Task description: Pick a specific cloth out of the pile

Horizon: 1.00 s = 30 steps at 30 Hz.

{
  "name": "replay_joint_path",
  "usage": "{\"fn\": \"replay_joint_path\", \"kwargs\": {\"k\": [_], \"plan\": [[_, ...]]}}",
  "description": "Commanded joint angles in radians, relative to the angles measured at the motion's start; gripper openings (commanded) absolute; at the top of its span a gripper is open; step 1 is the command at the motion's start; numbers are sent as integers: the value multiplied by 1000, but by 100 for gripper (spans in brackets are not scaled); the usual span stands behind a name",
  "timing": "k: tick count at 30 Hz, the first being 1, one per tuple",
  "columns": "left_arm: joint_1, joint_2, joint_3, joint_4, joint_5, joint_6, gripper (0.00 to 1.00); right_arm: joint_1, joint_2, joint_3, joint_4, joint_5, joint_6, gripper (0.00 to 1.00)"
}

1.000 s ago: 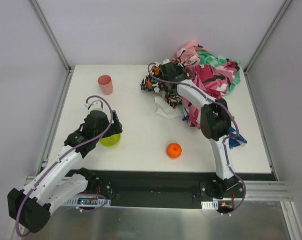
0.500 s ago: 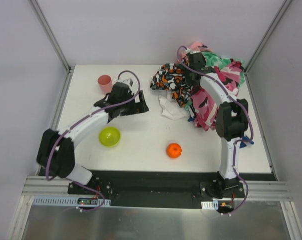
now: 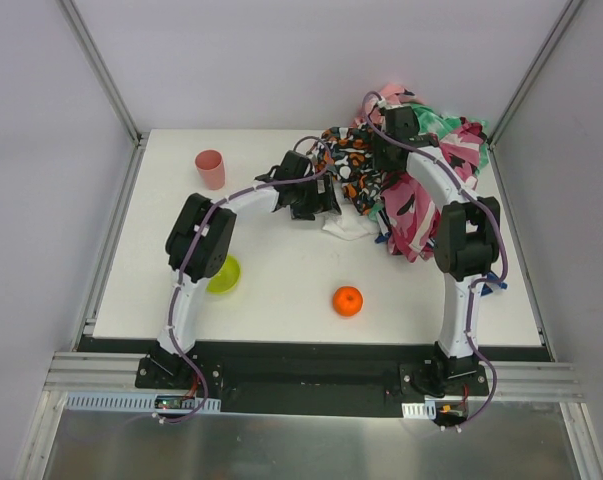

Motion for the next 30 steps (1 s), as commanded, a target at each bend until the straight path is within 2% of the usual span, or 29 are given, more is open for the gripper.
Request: {"fn": "replay_joint_path", "kwargs": {"k": [1,3,4,8,10,12,15,19,22,25,30], "plan": [[-29,108,126,-10,57,-74,87,-41,-5,-44,-37,0,9,42],[-41,162,186,-7,91,-97,82,-39,-7,-55,-29,-8,9,42],[-47,190,217,-8,92,-106,76,-41,-7,-59,-23,-3,9,41],[-69,264,300,-7,140,-143,29,-42,-5,-61,-18,40,-6,42],[-72,267,312,-7,161,-140,1,-45,-5,-64,-20,64,-11,41],[-72,218,282,-7,154,-117,0,-56,-5,-65,-23,83,-11,41],[-69,56,172,-7,85,-38,0,-87,2,-64,-40,120,0,41],[-52,-283,-2,-7,-83,94,0,-129,5,-74,-47,230,-31,40],[-31,-486,-91,-8,-216,156,0,-169,5,-85,-49,224,-29,40],[-11,-630,-117,-13,-259,217,0,-205,-4,-98,-47,189,-40,39],[-11,-785,-68,-68,-334,305,0,-219,-48,-134,-24,131,-51,40]]}}
